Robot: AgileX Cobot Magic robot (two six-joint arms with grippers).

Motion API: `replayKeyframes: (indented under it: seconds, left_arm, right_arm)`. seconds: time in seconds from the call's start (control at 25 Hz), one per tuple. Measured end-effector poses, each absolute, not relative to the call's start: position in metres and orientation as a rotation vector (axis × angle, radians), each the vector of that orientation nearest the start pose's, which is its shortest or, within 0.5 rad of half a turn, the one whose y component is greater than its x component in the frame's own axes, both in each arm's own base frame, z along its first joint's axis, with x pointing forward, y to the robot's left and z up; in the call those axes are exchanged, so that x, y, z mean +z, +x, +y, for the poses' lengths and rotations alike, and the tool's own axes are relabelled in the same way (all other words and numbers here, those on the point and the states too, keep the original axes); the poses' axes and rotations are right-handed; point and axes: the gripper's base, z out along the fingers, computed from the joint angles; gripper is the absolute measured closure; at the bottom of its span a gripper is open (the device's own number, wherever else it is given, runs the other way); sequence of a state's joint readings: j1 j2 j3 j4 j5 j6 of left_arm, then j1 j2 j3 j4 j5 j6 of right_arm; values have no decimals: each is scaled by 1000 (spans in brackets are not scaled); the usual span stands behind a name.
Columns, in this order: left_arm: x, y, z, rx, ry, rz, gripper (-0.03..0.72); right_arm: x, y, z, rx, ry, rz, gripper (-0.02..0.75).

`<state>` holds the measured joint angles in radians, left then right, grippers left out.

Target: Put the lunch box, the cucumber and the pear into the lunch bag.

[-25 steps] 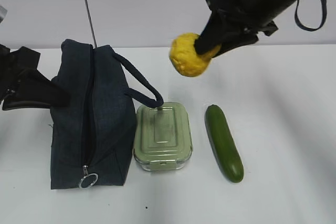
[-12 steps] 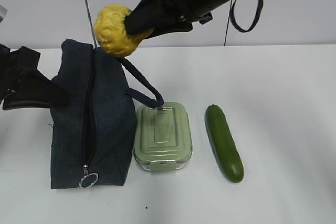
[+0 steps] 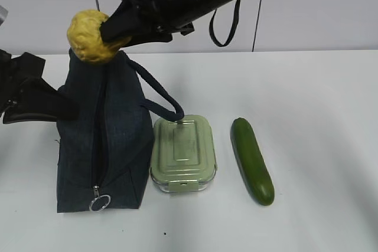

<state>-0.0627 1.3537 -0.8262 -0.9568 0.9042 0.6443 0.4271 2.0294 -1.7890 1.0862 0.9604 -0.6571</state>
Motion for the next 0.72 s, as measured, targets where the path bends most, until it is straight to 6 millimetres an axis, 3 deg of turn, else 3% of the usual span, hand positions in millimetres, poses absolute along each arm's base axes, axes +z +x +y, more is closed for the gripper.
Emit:
replayKeyframes:
  seconds: [0.16, 0.32, 0.48, 0.72]
  left_arm:
    - [259, 242, -74, -963, 217, 2536, 701]
    - [259, 242, -74, -964, 216, 2535, 701]
    - [259, 242, -74, -966, 215, 2534, 701]
    - [259, 242, -74, -969, 215, 2533, 702]
  right_arm:
    - [281, 397, 256, 1182, -770, 2256, 472]
    - [267, 402, 250, 1006, -858, 2319, 472]
    - [261, 405, 244, 872, -893, 2357, 472]
    - [260, 405, 248, 809, -889, 2355, 455]
